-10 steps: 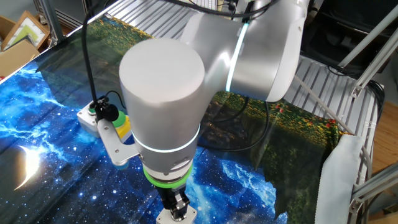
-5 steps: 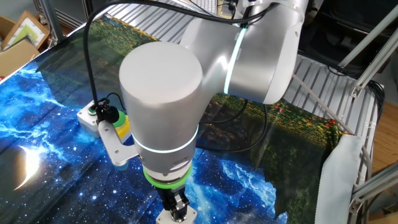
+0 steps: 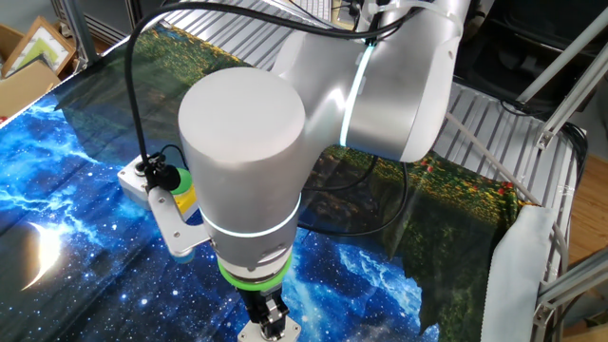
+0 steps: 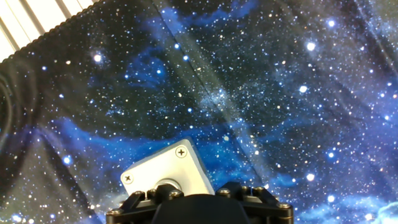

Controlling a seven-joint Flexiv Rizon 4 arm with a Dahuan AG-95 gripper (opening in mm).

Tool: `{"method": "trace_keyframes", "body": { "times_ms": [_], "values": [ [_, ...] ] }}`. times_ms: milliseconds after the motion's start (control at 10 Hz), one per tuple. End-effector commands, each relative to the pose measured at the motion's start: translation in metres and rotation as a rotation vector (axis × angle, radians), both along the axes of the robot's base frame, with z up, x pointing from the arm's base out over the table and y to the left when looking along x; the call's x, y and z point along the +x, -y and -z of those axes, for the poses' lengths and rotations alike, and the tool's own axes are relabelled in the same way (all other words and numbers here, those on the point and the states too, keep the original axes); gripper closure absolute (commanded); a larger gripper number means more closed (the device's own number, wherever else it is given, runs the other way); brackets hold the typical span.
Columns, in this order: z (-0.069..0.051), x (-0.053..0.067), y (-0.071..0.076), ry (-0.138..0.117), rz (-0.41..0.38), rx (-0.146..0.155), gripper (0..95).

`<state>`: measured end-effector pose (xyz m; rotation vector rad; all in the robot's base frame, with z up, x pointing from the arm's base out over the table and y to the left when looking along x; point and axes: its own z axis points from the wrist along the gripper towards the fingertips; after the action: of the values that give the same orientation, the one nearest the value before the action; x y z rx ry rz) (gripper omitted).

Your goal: Press three buttons from left to right in sequence

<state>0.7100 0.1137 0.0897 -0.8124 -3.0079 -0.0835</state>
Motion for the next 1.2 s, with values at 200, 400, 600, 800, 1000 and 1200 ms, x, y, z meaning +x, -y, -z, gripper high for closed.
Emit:
{"method": "trace_keyframes", "body": {
  "times_ms": [200,400,600,800,1000,1200],
  "values": [
    [0.012,0.001,0.000,0.012,0.003,-0.003,38.0],
    [0.003,0.001,-0.001,0.004,0.017,0.010,38.0],
    [-0.027,0.004,-0.003,-0.043,0.011,-0.010,38.0],
    [-0.055,0.006,-0.002,-0.071,0.001,-0.013,38.0],
    [-0.061,0.007,0.000,-0.074,-0.009,-0.011,38.0],
    [-0.060,0.007,0.000,-0.076,-0.016,-0.007,38.0]
  ]
}}
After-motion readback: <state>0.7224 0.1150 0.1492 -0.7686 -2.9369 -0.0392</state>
